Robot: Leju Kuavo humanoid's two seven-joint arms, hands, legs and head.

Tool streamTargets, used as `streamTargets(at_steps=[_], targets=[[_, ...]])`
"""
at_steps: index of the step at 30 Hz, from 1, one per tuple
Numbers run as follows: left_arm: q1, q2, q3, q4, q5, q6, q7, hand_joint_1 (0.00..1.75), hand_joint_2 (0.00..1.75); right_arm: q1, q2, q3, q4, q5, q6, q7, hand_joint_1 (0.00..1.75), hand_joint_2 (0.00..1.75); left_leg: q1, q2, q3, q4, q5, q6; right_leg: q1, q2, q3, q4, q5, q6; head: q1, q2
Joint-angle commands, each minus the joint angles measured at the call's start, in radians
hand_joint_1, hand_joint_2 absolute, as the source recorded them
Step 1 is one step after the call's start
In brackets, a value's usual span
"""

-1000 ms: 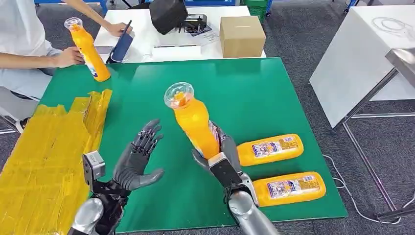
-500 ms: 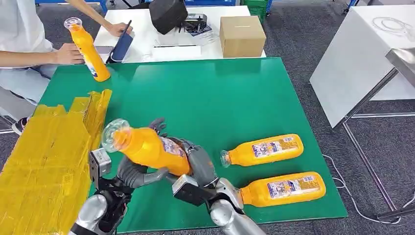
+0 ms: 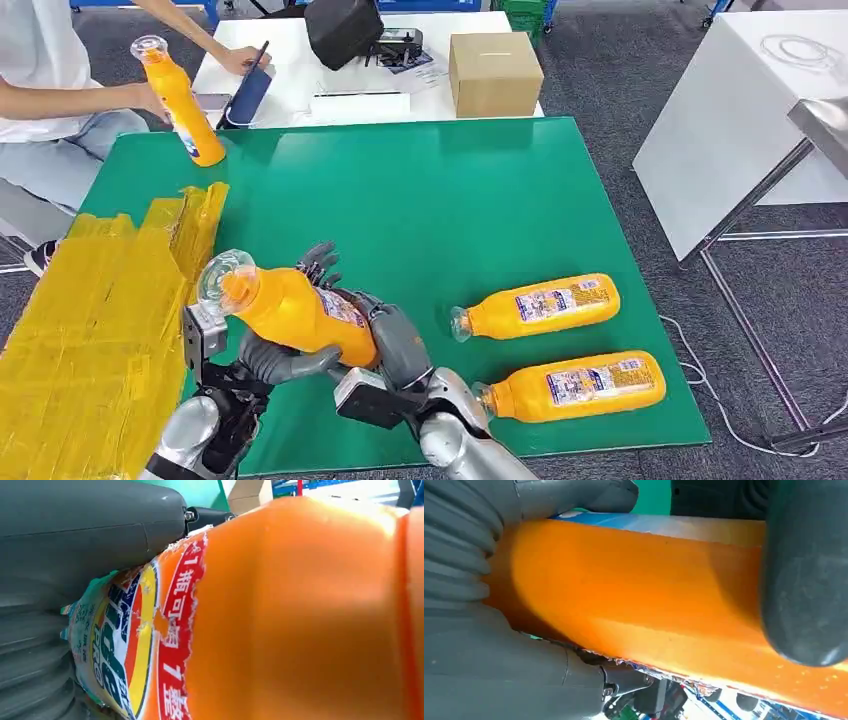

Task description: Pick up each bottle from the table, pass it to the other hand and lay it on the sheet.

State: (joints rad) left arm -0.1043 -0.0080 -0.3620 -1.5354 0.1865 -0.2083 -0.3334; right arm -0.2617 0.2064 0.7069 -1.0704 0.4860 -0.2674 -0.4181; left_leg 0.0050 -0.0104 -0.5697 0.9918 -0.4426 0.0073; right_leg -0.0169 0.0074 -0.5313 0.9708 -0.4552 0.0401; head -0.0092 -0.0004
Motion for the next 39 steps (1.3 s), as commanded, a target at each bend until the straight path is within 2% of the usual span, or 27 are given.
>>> streamTargets(at_steps=[1, 5, 6, 7, 8, 30, 31, 32, 33, 34, 35, 37, 38, 39], targets=[[-0.053, -0.022, 0.027, 0.073, 0.023, 0.022, -0.008, 0.00, 1.75, -0.049, -0.007, 0.131, 0.141, 0.012, 0.031, 0.003, 1.75, 1.75, 0.002, 0.000, 0.004, -0.001, -0.001, -0.001, 0.002, -0.002, 0.006, -0.003, 0.000, -0.002, 0.000, 0.000], [-0.030, -0.051, 0.062, 0.019, 0.066, 0.052, -0.043, 0.00, 1.75, -0.052, -0.008, 0.133, 0.154, 0.002, 0.031, 0.007, 1.75, 1.75, 0.001, 0.000, 0.001, 0.000, 0.000, 0.000, 0.001, -0.001, 0.002, -0.001, 0.000, -0.001, 0.000, 0.000], [-0.026, -0.056, 0.068, 0.009, 0.073, 0.061, -0.047, 0.19, 1.75, -0.052, -0.009, 0.131, 0.153, -0.001, 0.030, 0.008, 1.75, 1.75, 0.002, 0.001, 0.004, 0.000, -0.001, 0.000, 0.003, -0.001, 0.005, -0.003, -0.001, -0.002, 0.000, 0.000], [-0.021, -0.062, 0.075, -0.004, 0.081, 0.070, -0.053, 1.61, 1.75, -0.052, -0.010, 0.128, 0.151, -0.004, 0.031, 0.009, 1.75, 1.75, 0.001, 0.000, 0.002, 0.000, 0.000, 0.000, 0.001, -0.002, 0.003, -0.001, 0.000, -0.001, 0.000, 0.000], [-0.019, -0.062, 0.074, -0.012, 0.085, 0.075, -0.056, 1.75, 1.75, -0.051, -0.011, 0.124, 0.149, -0.007, 0.032, 0.010, 1.75, 1.75, 0.002, 0.000, 0.002, 0.000, -0.001, 0.000, 0.002, -0.003, 0.004, -0.002, -0.001, -0.002, 0.000, 0.000], [0.005, -0.093, 0.120, -0.068, 0.149, 0.148, -0.115, 1.75, 1.75, -0.042, -0.010, 0.078, 0.165, -0.047, 0.008, 0.016, 1.75, 1.75, 0.001, -0.001, 0.000, 0.000, 0.000, 0.000, 0.001, -0.003, 0.001, -0.001, 0.000, -0.001, 0.000, 0.000], [0.009, -0.093, 0.126, -0.078, 0.139, 0.165, -0.124, 1.75, 1.75, -0.033, -0.015, 0.063, 0.145, -0.057, -0.006, 0.010, 1.68, 1.75, 0.002, -0.002, 0.002, 0.000, 0.000, 0.000, 0.002, -0.004, 0.003, -0.002, -0.001, -0.002, 0.000, 0.000], [0.009, -0.093, 0.126, -0.078, 0.139, 0.165, -0.124, 1.75, 1.75, -0.033, -0.015, 0.063, 0.145, -0.057, -0.006, 0.010, 1.54, 1.75, 0.002, -0.002, 0.000, 0.000, 0.000, 0.000, 0.002, -0.004, 0.002, -0.002, 0.000, -0.001, 0.000, 0.000], [0.009, -0.092, 0.126, -0.079, 0.139, 0.165, -0.124, 1.75, 1.75, -0.034, -0.017, 0.062, 0.144, -0.057, -0.006, 0.010, 1.20, 1.75, 0.001, -0.002, 0.001, 0.000, 0.000, 0.000, 0.001, -0.004, 0.001, -0.002, -0.001, -0.001, 0.000, 0.000], [0.012, -0.091, 0.130, -0.085, 0.119, 0.185, -0.137, 1.75, 1.75, -0.022, -0.020, 0.046, 0.115, -0.063, -0.027, 0.005, 0.09, 1.75, 0.001, -0.001, 0.000, 0.000, 0.000, 0.000, 0.001, -0.003, 0.000, -0.001, 0.000, -0.001, 0.000, 0.000], [0.017, -0.087, 0.134, -0.094, 0.091, 0.215, -0.153, 1.75, 1.75, -0.006, -0.029, 0.023, 0.067, -0.069, -0.055, -0.004, 0.00, 1.75, 0.002, -0.003, 0.001, 0.000, 0.000, 0.000, 0.002, -0.005, 0.002, -0.002, -0.001, -0.002, 0.000, 0.000], [0.020, -0.079, 0.146, -0.106, 0.004, 0.295, -0.193, 1.75, 1.75, 0.020, -0.046, -0.011, -0.026, -0.073, -0.086, -0.008, 0.00, 1.75, 0.002, -0.003, 0.001, 0.000, 0.000, 0.000, 0.002, -0.006, 0.002, -0.002, -0.001, -0.002, 0.000, 0.000], [0.018, -0.074, 0.158, -0.104, -0.115, 0.408, -0.231, 1.75, 1.75, 0.032, -0.059, -0.030, -0.095, -0.067, -0.106, -0.015, 0.00, 1.75, 0.001, -0.003, 0.000, 0.000, 0.000, 0.000, 0.001, -0.005, 0.000, -0.001, -0.001, -0.001, 0.000, 0.000], [0.013, -0.067, 0.156, -0.098, -0.116, 0.411, -0.231, 1.75, 1.75, 0.037, -0.071, -0.036, -0.137, -0.064, -0.098, 0.000, 0.00, 1.75, 0.001, -0.003, -0.001, 0.001, 0.000, 0.000, 0.001, -0.005, 0.000, -0.001, -0.001, -0.001, 0.000, 0.000]])
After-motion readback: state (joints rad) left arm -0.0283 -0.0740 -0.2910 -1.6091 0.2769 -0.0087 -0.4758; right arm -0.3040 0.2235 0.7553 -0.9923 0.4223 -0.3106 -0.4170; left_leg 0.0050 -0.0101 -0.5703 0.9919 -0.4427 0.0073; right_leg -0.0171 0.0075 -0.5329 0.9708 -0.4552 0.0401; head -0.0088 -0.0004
